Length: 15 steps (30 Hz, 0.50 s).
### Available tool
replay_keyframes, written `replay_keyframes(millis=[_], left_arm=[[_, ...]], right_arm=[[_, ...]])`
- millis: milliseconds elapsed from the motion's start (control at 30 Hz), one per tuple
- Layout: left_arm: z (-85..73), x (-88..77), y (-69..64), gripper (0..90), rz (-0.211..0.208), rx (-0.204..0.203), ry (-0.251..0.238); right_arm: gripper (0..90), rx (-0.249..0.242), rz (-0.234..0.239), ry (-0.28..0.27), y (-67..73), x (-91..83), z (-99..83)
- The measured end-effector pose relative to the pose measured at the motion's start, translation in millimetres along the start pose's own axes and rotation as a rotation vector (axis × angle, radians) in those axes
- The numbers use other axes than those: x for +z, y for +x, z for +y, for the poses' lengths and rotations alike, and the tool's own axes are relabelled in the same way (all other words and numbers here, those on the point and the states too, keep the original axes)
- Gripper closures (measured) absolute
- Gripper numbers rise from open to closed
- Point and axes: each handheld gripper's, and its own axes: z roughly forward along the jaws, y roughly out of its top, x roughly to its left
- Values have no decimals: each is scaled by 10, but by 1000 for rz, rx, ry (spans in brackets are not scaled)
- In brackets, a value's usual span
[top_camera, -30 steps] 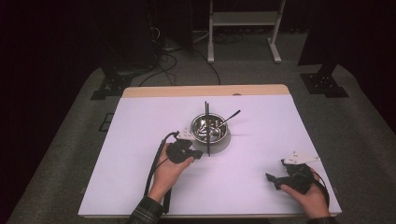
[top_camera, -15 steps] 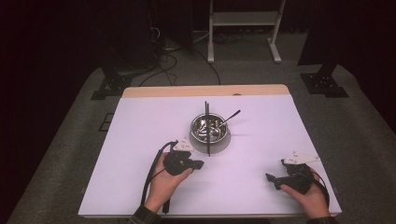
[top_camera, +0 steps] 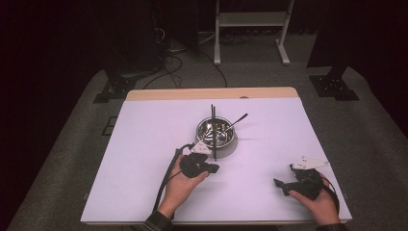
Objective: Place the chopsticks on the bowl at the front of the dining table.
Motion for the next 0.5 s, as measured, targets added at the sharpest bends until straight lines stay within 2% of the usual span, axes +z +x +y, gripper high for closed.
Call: replay_keyframes(millis=[500], left_arm=[[25, 16, 56, 900, 16, -9, -7]], right_arm=[[127, 0, 0, 0, -1, 0, 0]])
